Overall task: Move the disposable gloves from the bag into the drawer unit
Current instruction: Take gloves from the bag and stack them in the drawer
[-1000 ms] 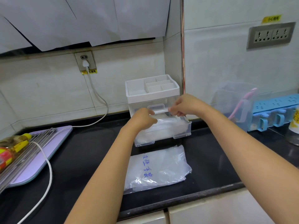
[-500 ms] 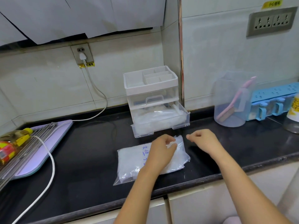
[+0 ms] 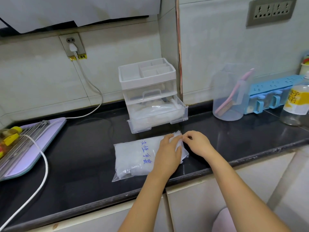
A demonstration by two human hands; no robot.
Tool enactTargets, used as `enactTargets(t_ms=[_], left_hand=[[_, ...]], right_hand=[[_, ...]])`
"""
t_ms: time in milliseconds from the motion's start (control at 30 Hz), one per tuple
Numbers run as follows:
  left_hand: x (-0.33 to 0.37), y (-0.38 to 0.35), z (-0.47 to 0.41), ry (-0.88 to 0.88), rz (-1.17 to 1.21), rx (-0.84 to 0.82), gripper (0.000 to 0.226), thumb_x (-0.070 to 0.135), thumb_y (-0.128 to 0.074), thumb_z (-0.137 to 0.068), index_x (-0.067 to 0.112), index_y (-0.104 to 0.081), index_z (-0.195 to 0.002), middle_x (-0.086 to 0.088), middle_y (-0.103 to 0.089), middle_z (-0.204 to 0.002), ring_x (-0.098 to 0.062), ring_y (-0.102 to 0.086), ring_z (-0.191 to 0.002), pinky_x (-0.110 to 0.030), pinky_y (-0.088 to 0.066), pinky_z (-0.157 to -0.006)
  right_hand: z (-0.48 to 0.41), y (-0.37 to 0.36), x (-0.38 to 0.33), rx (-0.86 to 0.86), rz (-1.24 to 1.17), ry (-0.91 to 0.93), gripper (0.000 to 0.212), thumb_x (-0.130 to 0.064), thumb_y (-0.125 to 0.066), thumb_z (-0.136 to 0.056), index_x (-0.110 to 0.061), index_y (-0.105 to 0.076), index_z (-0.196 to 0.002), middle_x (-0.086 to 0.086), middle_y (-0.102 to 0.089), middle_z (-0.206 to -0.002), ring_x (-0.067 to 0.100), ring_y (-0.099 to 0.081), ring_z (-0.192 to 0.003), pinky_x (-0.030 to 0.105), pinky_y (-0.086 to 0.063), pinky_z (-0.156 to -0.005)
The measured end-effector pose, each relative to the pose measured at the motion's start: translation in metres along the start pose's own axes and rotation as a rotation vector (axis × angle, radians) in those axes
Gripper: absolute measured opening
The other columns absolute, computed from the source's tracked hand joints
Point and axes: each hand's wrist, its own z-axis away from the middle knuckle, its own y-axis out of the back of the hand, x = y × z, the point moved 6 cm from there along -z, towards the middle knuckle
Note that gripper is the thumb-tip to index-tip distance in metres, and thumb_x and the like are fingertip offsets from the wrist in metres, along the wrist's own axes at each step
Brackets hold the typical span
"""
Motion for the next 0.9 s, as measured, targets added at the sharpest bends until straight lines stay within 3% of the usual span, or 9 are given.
enactTargets(t_ms=[233,367,467,600,733,833,900], left_hand=[[0.004,-0.002,0.001,-0.052,-0.114,0.056,0.040,0.018,-0.038,-0.102,0.021,-0.047,-0.140,0.000,-0.025,-0.155,-0.012,-0.007,-0.147,-0.015,-0.012,-0.110],[0.002,0.001,0.001,-0.046,-0.090,0.094,0.038,0.016,-0.040,-0.100,0.012,-0.052,-0.136,-0.004,-0.028,-0.155,-0.015,-0.004,-0.148,-0.015,-0.010,-0.109],[0.000,0.002,0.002,-0.026,-0.086,0.109,0.037,0.017,-0.041,-0.099,0.010,-0.054,-0.133,-0.003,-0.027,-0.155,-0.015,-0.002,-0.148,-0.014,-0.008,-0.106],[-0.004,0.001,0.002,0.005,-0.083,0.107,0.038,0.018,-0.041,-0.099,0.010,-0.054,-0.134,-0.002,-0.025,-0.156,-0.014,-0.001,-0.148,-0.015,-0.008,-0.110],[-0.006,0.000,0.002,0.018,-0.084,0.098,0.037,0.019,-0.041,-0.099,0.010,-0.054,-0.133,-0.002,-0.027,-0.155,-0.014,-0.003,-0.148,-0.015,-0.007,-0.111],[-0.005,0.000,0.002,0.031,-0.078,0.094,0.037,0.019,-0.041,-0.100,0.009,-0.055,-0.133,-0.002,-0.027,-0.155,-0.014,-0.005,-0.147,-0.017,-0.010,-0.112],[-0.006,0.001,0.003,0.043,-0.072,0.089,0.037,0.018,-0.041,-0.099,0.008,-0.055,-0.132,-0.003,-0.027,-0.155,-0.014,-0.005,-0.147,-0.018,-0.011,-0.113]], right_hand=[[0.006,0.003,0.001,0.094,-0.067,-0.024,0.019,-0.019,-0.043,-0.099,-0.019,-0.059,-0.089,-0.004,-0.054,-0.102,0.012,-0.053,-0.089,0.026,-0.038,-0.078],[0.014,0.008,0.002,0.180,-0.181,-0.035,0.019,-0.016,-0.041,-0.099,-0.016,-0.058,-0.090,0.000,-0.053,-0.103,0.012,-0.052,-0.088,0.024,-0.037,-0.077],[0.022,0.022,0.012,0.347,-0.517,-0.090,0.020,-0.013,-0.040,-0.097,-0.013,-0.059,-0.089,0.007,-0.057,-0.096,0.012,-0.054,-0.081,0.024,-0.044,-0.074],[0.036,0.033,0.042,0.573,-1.045,-0.294,0.019,-0.009,-0.041,-0.093,-0.014,-0.059,-0.089,0.005,-0.057,-0.087,0.016,-0.054,-0.084,0.028,-0.045,-0.079],[0.040,0.028,0.045,0.561,-1.221,-0.454,0.019,-0.019,-0.047,-0.097,-0.010,-0.062,-0.106,0.006,-0.064,-0.099,0.020,-0.061,-0.093,0.033,-0.050,-0.087],[0.038,0.031,0.037,0.448,-1.128,-0.401,0.031,-0.046,-0.053,-0.093,-0.016,-0.063,-0.094,0.005,-0.068,-0.100,0.017,-0.064,-0.095,0.033,-0.048,-0.089],[0.037,0.031,0.031,0.351,-1.002,-0.360,0.029,-0.043,-0.063,-0.088,-0.014,-0.067,-0.089,0.006,-0.070,-0.096,0.017,-0.064,-0.094,0.031,-0.046,-0.088]])
